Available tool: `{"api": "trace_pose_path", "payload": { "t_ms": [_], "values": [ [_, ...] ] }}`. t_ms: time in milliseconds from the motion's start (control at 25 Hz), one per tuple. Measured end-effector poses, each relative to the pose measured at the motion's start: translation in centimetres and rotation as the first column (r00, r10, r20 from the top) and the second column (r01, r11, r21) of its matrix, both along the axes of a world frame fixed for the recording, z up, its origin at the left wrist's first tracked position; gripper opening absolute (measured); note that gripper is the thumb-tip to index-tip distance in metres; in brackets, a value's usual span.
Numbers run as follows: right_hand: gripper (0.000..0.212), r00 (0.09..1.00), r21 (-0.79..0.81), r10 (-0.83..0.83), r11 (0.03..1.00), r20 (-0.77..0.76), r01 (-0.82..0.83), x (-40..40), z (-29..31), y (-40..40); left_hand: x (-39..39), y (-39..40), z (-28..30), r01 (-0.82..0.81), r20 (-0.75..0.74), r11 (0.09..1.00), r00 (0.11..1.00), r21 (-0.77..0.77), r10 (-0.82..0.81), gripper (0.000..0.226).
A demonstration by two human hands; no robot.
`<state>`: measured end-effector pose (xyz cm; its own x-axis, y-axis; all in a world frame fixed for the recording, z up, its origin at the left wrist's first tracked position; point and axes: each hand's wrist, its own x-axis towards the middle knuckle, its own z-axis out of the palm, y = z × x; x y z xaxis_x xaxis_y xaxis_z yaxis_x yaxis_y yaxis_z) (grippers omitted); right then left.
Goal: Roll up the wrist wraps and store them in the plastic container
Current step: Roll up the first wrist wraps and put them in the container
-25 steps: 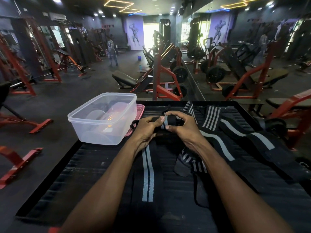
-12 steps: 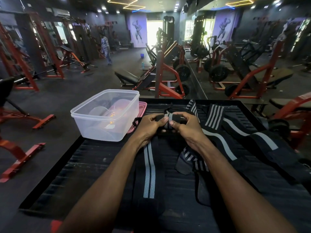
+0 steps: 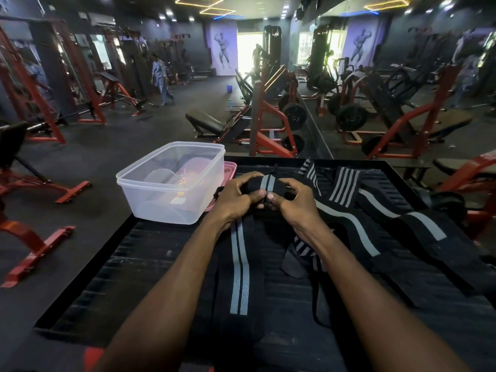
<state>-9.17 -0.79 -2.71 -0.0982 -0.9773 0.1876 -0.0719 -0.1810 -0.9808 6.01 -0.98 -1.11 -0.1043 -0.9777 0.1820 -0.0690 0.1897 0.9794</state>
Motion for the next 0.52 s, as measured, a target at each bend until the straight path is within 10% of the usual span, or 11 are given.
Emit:
{"api": "trace_pose_path", "payload": {
  "t_ms": [320,520],
  "values": [
    [0.032,0.999,0.018,0.004,1.000,0.048,-0.004,0.5,0.1,0.3,0.7,-0.2,-0.1,-0.102,0.014,0.995,0.995,-0.014,0.103,0.031],
    [0.023,0.999,0.060,-0.023,0.998,0.030,0.021,0.5,0.6,0.9,2.4,0.4,0.1,-0.083,0.405,0.963,0.896,-0.256,0.185,0.053]
  ]
}}
